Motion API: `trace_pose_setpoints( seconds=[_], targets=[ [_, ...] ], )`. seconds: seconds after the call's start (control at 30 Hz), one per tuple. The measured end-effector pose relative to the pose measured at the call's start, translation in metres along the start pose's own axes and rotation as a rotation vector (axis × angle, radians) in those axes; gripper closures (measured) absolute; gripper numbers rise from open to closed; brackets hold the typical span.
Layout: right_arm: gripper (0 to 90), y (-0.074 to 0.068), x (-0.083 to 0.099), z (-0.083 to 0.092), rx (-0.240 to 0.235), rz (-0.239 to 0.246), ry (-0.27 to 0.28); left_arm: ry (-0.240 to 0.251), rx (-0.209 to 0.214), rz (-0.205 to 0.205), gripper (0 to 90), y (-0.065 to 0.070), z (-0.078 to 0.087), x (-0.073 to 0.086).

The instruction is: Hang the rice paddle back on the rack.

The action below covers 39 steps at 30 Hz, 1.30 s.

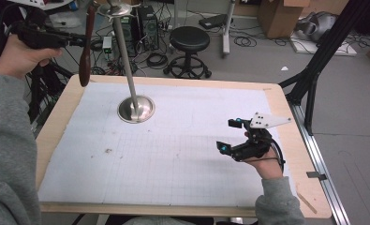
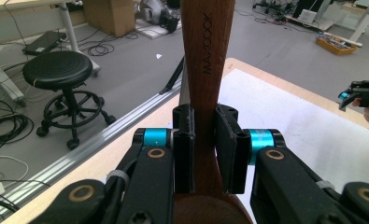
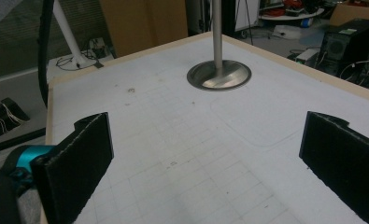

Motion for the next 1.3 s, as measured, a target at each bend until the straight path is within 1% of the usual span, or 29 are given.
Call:
trace_pose_setpoints(
  seconds=[0.3, 0.57, 0.6, 0.67, 0.77, 0.8, 0.87, 1.0, 1.07, 1.13, 1.2, 1.27, 1.3],
  targets=[
    [1.4, 0.0, 0.0, 0.001, 0.001, -0.006, 0.0, 0.002, 0.008, 0.003, 77.6, 0.0, -0.006, 0.0],
    [1.4, 0.001, 0.0, 0.003, 0.004, 0.0, 0.003, -0.001, 0.01, 0.002, 77.6, 0.0, -0.008, 0.001],
    [1.4, 0.001, 0.0, 0.003, 0.006, 0.001, 0.004, 0.001, 0.011, 0.007, 77.6, 0.0, -0.008, 0.001],
    [1.4, 0.001, -0.001, 0.003, 0.006, 0.003, 0.007, -0.001, 0.011, 0.001, 77.6, 0.0, -0.01, 0.001],
    [1.4, 0.001, -0.001, 0.003, 0.007, 0.004, 0.005, -0.002, 0.016, 0.011, 77.0, -0.001, -0.013, 0.001],
    [1.4, 0.001, -0.001, 0.003, 0.006, 0.003, 0.006, 0.003, 0.024, 0.014, 75.2, -0.001, -0.014, 0.001],
    [1.3, 0.001, -0.001, 0.003, 0.006, 0.006, 0.005, 0.011, 0.035, 0.016, 61.2, 0.001, -0.017, 0.002],
    [1.4, 0.0, -0.002, 0.004, 0.008, 0.007, 0.007, 0.027, 0.035, -0.012, 40.4, 0.004, -0.021, 0.002],
    [1.4, 0.0, -0.002, 0.004, 0.007, 0.004, 0.008, 0.027, 0.021, -0.044, 35.4, 0.005, -0.022, 0.004],
    [1.4, 0.001, -0.002, 0.005, 0.011, 0.007, 0.01, 0.03, 0.011, -0.064, 28.7, 0.007, -0.022, 0.005],
    [1.3, 0.001, -0.002, 0.006, 0.012, 0.005, 0.011, 0.056, -0.022, -0.068, 26.6, 0.007, -0.021, 0.005],
    [1.4, 0.001, -0.003, 0.007, 0.016, 0.007, 0.015, 0.058, -0.054, -0.063, 19.9, 0.007, -0.02, 0.009],
    [1.4, 0.001, -0.003, 0.008, 0.016, 0.006, 0.016, 0.058, -0.071, -0.065, 19.1, 0.006, -0.019, 0.012]
  ],
)
Point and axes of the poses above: each handheld gripper's, and its own axes: z roughly backward along the jaws, x roughly out of its underside, y roughly to its right, the point moved 5 cm from there along -z, roughly forward along the jaws, and after that the axes turned 13 degrees about z, right-handed, at the moved point
